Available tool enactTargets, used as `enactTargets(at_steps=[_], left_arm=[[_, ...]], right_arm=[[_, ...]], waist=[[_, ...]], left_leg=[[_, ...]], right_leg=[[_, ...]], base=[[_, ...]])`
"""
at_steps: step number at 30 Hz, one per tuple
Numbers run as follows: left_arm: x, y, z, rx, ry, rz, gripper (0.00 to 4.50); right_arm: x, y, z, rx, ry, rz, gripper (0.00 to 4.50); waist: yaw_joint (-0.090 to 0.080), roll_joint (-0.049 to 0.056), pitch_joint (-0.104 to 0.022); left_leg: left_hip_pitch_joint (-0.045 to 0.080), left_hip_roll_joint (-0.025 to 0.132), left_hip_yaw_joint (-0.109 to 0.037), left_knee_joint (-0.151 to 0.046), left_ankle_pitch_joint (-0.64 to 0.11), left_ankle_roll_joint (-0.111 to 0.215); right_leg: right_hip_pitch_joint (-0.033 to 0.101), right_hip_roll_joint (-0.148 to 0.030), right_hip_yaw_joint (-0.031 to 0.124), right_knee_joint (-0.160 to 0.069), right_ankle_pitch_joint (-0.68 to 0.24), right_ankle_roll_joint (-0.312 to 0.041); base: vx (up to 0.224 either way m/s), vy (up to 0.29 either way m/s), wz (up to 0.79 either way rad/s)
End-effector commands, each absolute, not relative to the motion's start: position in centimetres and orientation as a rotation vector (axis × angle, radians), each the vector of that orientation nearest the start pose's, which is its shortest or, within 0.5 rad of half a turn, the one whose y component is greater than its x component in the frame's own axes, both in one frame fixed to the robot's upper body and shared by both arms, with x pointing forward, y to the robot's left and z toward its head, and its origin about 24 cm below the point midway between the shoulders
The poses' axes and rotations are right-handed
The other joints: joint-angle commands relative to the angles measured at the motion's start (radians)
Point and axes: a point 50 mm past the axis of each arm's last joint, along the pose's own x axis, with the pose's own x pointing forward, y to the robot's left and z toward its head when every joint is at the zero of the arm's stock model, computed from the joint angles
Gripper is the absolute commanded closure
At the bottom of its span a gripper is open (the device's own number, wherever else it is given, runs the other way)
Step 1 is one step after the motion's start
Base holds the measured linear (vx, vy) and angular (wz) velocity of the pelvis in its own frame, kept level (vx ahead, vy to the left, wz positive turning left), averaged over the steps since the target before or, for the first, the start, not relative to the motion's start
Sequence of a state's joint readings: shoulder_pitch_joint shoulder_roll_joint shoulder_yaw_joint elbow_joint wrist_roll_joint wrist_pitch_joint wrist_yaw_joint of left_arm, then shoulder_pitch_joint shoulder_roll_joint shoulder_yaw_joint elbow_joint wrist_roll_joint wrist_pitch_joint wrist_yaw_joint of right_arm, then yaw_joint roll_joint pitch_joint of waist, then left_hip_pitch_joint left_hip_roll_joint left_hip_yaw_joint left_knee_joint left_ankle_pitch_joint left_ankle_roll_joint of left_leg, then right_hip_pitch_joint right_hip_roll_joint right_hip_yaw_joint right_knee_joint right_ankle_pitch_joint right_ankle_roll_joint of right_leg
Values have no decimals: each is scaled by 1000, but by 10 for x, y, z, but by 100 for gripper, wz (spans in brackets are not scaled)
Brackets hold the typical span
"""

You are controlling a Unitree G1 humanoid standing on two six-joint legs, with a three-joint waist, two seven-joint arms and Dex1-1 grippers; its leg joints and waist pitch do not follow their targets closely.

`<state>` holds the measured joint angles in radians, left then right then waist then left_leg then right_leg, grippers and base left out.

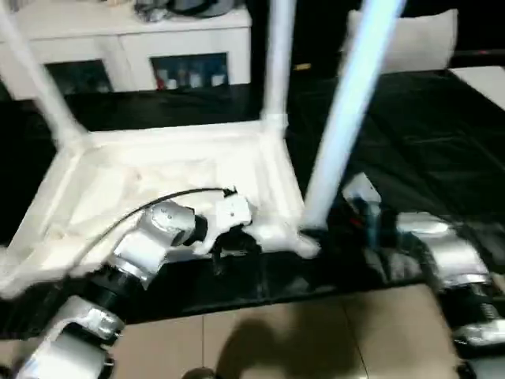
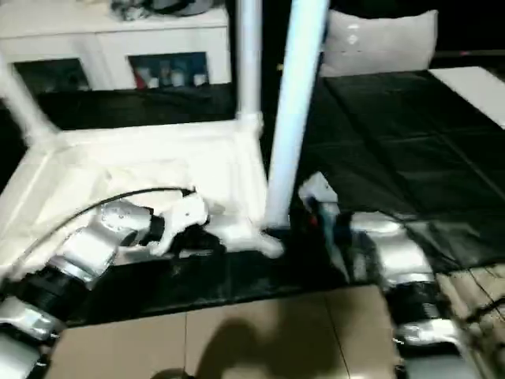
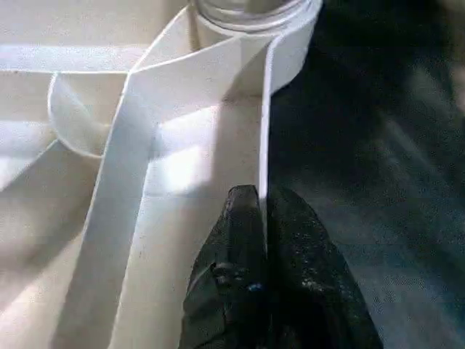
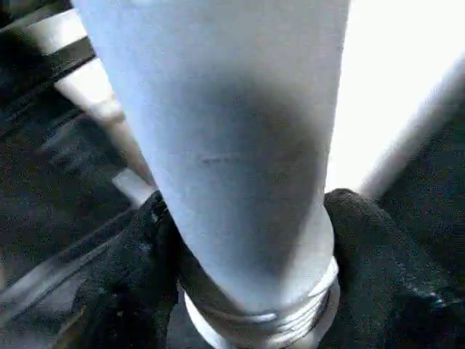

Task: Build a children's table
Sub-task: Rotate leg to tighten

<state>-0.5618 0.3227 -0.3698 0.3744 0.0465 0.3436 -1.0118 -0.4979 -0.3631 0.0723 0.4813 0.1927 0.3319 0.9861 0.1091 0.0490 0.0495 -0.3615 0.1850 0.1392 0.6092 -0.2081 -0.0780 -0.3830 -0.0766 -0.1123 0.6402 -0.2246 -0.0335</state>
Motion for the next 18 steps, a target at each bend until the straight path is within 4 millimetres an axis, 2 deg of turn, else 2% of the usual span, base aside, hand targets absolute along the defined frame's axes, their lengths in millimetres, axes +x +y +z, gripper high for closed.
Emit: enactTargets(at_steps=[1,3,4,5,7,9,10,12,13,14,15,17,18], left_arm=[[307,71,72,407,366,-1274,450],[308,69,72,400,363,-1260,450],[312,52,73,366,349,-1180,450],[313,47,73,355,348,-1158,450],[314,36,75,340,338,-1120,450],[314,36,75,340,338,-1120,450],[314,36,76,360,339,-1098,450],[315,38,76,378,343,-1076,450],[315,38,76,378,343,-1076,450],[315,38,76,378,343,-1076,450],[316,42,75,397,348,-1066,450],[319,51,74,417,355,-1050,450],[319,52,74,417,355,-1050,450]], right_arm=[[315,-150,38,38,489,959,182],[317,-148,37,56,492,929,182],[330,-139,30,136,527,762,182],[333,-136,27,147,544,715,182],[338,-129,21,152,571,631,182],[338,-129,21,152,571,631,182],[340,-125,20,146,562,599,127],[342,-122,21,146,543,577,113],[342,-122,21,146,543,577,108],[342,-122,21,146,543,577,97],[343,-122,23,136,525,582,77],[343,-124,30,111,470,627,70],[343,-124,30,110,469,628,52]], waist=[[-1,-12,-53],[-8,-13,-54],[-21,-9,-54],[-26,-9,-53],[-32,-9,-52],[-38,-9,-53],[-38,-9,-53],[-42,-10,-54],[-40,-9,-55],[-38,-9,-57],[-36,-4,-58],[-33,-7,-55],[-34,-8,-54]], left_leg=[[-10,39,-5,-75,-113,45],[-10,40,-4,-74,-103,56],[-8,42,-4,-75,-93,51],[-8,39,-5,-75,-106,45],[-6,37,-2,-75,-116,50],[-8,38,-2,-76,-109,54],[-6,38,-1,-75,-108,58],[-9,38,0,-75,-89,69],[-5,39,1,-74,-82,74],[-8,39,1,-72,-71,77],[-7,40,1,-72,-66,81],[-6,42,1,-75,-95,85],[-7,41,2,-75,-97,86]], right_leg=[[65,-83,60,-103,-249,-165],[61,-82,63,-103,-225,-162],[56,-81,64,-98,-190,-185],[60,-80,59,-103,-215,-184],[58,-81,61,-109,-229,-183],[58,-80,61,-106,-202,-189],[57,-80,62,-108,-196,-188],[57,-80,63,-103,-154,-199],[54,-82,64,-103,-144,-209],[57,-82,65,-100,-126,-212],[56,-80,65,-97,-96,-220],[56,-81,64,-99,-102,-215],[56,-81,65,-99,-104,-214]], base=[[0,0,0],[0,0,0],[0,0,0],[0,0,0],[0,0,0],[0,0,0],[0,0,0],[0,0,0],[0,0,0],[0,0,0],[0,0,0],[0,0,0],[0,0,0]])
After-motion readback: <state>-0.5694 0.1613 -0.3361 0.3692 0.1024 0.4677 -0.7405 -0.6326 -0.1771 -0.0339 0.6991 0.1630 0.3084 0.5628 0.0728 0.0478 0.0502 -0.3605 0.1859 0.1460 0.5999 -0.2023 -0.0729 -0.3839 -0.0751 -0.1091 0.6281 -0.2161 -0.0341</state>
